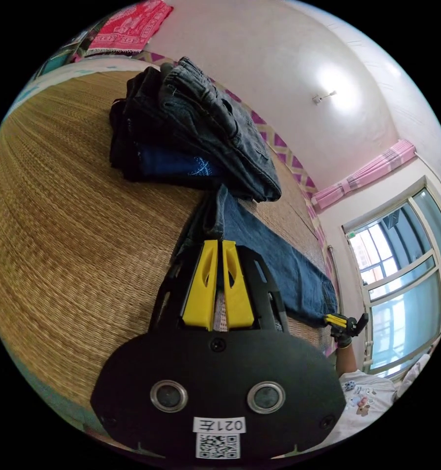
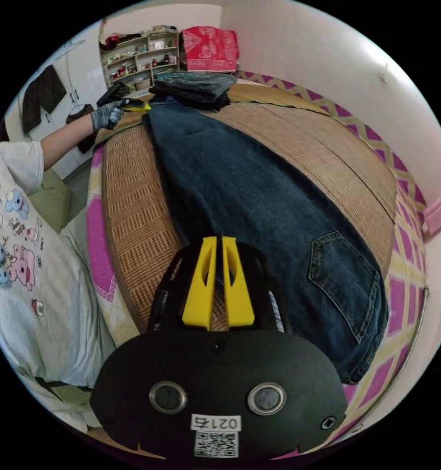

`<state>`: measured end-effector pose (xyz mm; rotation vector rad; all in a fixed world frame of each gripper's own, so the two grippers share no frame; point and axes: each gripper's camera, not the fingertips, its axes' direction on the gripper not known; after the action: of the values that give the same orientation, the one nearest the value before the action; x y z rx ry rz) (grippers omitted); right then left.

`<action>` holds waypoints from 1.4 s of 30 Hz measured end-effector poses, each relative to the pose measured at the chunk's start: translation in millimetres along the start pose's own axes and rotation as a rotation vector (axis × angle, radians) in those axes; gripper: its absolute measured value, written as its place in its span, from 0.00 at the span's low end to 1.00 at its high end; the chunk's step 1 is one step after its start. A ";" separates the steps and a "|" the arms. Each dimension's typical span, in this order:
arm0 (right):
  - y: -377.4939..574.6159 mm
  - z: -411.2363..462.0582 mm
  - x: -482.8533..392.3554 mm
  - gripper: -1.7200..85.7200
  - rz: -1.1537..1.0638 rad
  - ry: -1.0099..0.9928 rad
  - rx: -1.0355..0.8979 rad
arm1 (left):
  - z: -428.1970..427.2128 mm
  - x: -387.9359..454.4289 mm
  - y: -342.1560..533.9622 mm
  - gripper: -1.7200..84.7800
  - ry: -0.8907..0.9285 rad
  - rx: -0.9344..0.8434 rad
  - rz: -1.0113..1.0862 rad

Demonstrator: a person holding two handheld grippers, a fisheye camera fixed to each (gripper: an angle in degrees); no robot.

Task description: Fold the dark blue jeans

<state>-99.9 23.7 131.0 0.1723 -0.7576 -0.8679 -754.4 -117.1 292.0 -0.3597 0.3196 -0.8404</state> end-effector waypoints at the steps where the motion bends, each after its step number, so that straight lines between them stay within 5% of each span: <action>1: 2.2 -12.5 -8.0 0.02 -0.004 0.033 0.038 | -0.8 1.4 0.2 0.01 0.001 0.001 0.008; 15: 59.1 -16.5 -33.2 0.05 0.047 0.057 0.035 | 46.4 -29.2 26.2 0.01 0.038 0.005 -0.054; 27: 152.1 -79.9 -4.6 0.04 0.306 -0.155 0.316 | 97.7 -19.3 62.6 0.14 0.074 -0.016 -0.287; 38: 204.5 -89.4 4.5 0.03 0.351 -0.189 0.357 | 165.1 0.5 109.4 0.05 0.147 0.089 -0.289; 42: 236.1 -101.6 16.5 0.03 0.391 -0.198 0.401 | 164.0 61.8 123.1 0.01 0.164 0.153 -0.137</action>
<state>122.2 149.2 166.8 0.2843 -1.1054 -0.3570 -566.7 -59.2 377.3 -0.1715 0.3835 -1.0248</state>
